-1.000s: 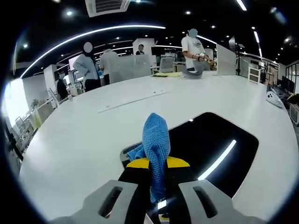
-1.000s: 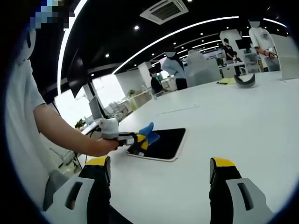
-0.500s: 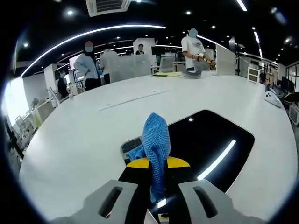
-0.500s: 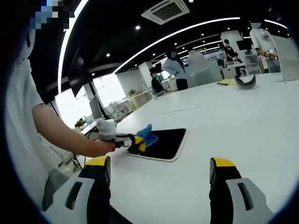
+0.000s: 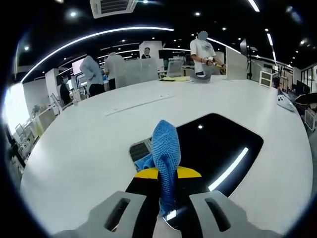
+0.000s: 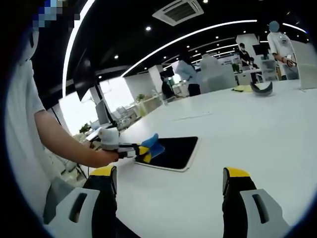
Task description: Wipe the mirror surface with the cleaning cloth until all visible marks leave the cleaned area.
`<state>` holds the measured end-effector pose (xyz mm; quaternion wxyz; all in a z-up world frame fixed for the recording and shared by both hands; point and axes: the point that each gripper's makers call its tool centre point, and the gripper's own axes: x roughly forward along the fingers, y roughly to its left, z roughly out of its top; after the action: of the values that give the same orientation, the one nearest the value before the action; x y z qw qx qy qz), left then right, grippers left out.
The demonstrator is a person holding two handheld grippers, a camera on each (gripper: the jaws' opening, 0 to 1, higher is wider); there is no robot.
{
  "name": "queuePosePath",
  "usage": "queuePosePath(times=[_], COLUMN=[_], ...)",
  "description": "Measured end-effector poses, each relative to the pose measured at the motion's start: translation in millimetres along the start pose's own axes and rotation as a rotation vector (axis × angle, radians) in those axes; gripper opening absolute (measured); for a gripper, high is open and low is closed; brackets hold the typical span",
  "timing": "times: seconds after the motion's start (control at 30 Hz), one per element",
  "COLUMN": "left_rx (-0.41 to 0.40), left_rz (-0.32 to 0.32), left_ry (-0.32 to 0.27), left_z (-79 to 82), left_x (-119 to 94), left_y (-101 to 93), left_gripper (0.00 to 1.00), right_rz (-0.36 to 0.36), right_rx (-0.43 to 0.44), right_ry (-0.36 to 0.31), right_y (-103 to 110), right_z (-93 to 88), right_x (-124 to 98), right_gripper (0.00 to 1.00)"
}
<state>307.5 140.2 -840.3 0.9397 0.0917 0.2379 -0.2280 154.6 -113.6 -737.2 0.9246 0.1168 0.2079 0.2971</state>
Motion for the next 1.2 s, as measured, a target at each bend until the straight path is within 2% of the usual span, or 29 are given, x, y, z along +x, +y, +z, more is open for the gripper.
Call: queuePosePath(times=[0.27,0.4,0.53,1.2], left_rx=[-0.003,-0.015,-0.017,-0.026], left_rz=[-0.001,0.0,-0.002,0.006], left_ry=[-0.006,-0.01,-0.012,-0.021], left_z=[-7.1,-9.2,-11.8,-20.8], left_x=[-13,-16,-20,-38], left_y=[-1.1,-0.8,-1.3,-5.8], left_gripper=[0.08,0.08,0.08,0.08], right_rz=[0.008,0.008,0.027,0.042], right_rx=[-0.017,-0.04,-0.098,-0.108], right_ry=[0.0,-0.007,0.015,-0.007], right_y=[2,2,6,5], right_z=[2.8,10.7,11.6,22.7], right_x=[2,4,7,11], right_gripper=[0.88,0.89,0.9,0.92])
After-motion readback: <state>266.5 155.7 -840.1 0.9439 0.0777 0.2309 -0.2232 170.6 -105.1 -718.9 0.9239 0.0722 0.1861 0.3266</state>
